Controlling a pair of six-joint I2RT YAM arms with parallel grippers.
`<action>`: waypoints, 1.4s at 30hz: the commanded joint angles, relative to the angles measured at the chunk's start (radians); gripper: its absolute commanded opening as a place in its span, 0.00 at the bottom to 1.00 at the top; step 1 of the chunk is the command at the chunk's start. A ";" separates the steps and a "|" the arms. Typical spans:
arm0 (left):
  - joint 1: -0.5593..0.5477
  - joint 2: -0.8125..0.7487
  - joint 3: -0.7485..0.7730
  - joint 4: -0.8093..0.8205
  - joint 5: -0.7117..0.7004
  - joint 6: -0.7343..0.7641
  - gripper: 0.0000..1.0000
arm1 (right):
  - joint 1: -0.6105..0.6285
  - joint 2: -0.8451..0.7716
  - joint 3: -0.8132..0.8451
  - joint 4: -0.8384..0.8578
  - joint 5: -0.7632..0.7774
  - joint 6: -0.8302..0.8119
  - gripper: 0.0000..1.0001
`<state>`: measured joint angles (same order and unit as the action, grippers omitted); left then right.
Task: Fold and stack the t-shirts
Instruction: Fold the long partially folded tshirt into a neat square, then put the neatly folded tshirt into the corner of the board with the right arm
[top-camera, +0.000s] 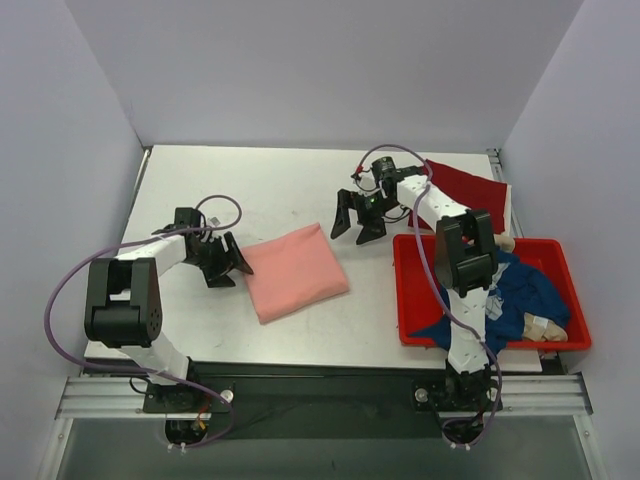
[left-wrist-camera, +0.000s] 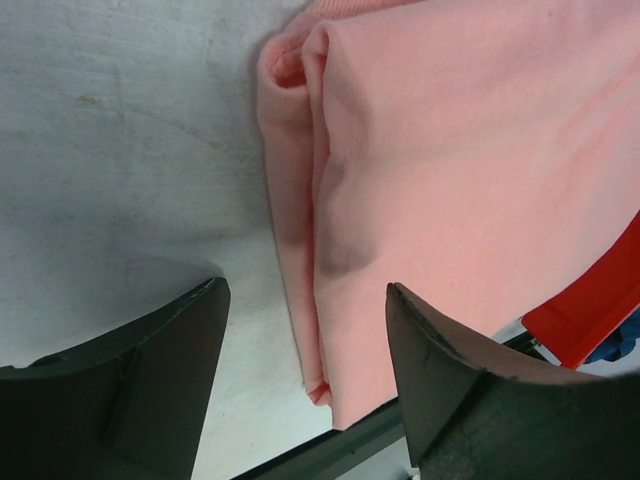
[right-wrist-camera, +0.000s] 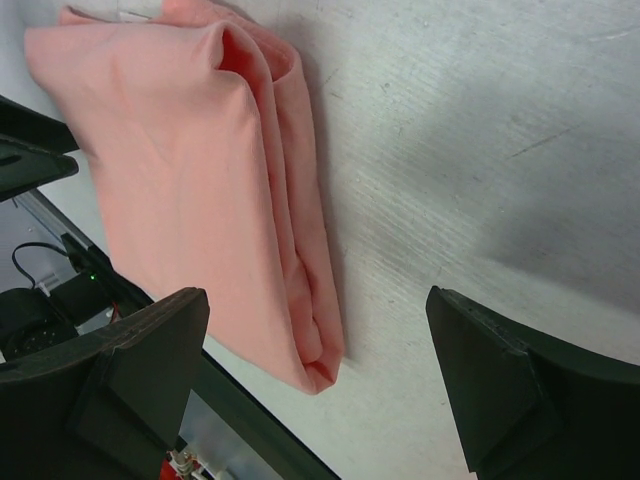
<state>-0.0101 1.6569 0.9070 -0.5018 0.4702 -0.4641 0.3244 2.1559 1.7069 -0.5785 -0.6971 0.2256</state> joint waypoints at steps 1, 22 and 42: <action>0.006 -0.019 -0.031 0.115 0.030 -0.021 0.73 | 0.010 -0.039 -0.033 0.014 -0.061 -0.014 0.96; -0.027 0.032 -0.140 0.221 0.016 -0.050 0.37 | 0.050 -0.014 -0.150 0.078 -0.078 -0.014 0.95; -0.028 0.073 -0.146 0.194 0.002 -0.008 0.00 | 0.134 0.087 -0.165 0.129 -0.102 0.003 0.93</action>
<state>-0.0280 1.6836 0.7868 -0.2707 0.5671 -0.5362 0.4118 2.1750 1.5612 -0.4324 -0.8284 0.2375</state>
